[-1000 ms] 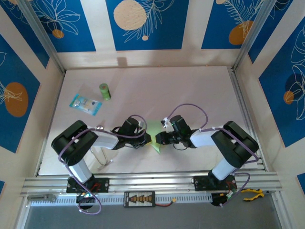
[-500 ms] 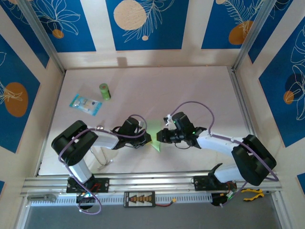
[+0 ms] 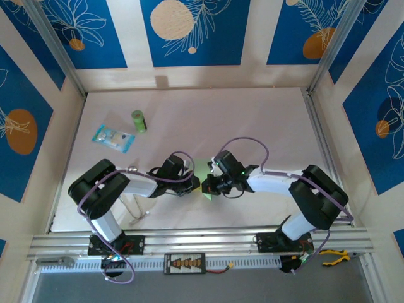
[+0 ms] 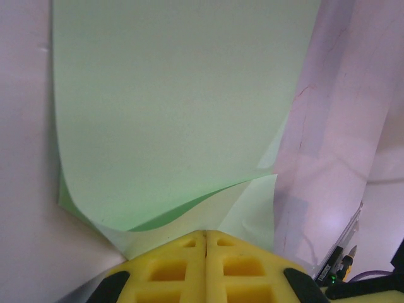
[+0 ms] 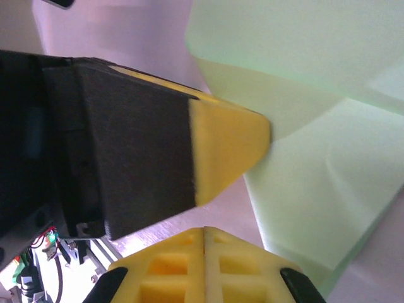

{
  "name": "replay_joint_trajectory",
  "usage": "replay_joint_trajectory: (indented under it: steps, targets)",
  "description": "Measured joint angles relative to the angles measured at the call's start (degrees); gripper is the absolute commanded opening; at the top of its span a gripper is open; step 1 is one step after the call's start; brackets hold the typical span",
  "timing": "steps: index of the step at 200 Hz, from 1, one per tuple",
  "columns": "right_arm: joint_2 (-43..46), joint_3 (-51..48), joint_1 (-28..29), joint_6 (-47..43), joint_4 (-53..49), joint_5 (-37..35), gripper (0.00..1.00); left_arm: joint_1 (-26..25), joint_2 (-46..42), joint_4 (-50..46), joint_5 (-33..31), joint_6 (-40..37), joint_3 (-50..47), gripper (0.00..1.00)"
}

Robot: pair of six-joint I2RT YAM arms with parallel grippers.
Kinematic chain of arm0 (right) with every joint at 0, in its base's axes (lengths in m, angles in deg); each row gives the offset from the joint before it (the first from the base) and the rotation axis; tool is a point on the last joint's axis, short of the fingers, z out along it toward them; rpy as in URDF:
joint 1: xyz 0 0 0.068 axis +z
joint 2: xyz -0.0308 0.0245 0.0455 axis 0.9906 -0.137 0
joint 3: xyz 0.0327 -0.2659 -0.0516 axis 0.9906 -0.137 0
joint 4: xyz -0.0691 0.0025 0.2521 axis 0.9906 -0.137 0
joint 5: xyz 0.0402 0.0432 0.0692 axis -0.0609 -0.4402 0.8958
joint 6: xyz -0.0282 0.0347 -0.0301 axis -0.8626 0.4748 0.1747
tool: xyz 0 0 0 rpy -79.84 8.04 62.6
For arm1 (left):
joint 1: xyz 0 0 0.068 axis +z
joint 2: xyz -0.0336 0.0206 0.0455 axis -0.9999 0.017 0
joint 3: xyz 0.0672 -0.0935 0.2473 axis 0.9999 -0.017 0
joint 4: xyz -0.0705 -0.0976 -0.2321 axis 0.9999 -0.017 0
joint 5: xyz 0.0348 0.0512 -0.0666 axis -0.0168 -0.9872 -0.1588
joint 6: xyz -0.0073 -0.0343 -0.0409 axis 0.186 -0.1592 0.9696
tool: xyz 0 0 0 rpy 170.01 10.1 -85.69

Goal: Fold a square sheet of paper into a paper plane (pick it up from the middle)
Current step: Third fold the triangle at the center of the table.

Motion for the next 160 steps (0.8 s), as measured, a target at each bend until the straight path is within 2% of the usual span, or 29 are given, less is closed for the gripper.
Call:
replay_joint_trajectory:
  steps: [89,160]
  targets:
    - [-4.33,1.70,0.66,0.00,-3.78,-1.99,0.05,0.00,0.00,-0.90,-0.02,-0.70,0.46,0.00]
    - [-2.27,0.59,0.83,0.02,-5.46,-2.60,0.05,0.00,0.00,-1.09,-0.02,-1.07,0.59,0.00]
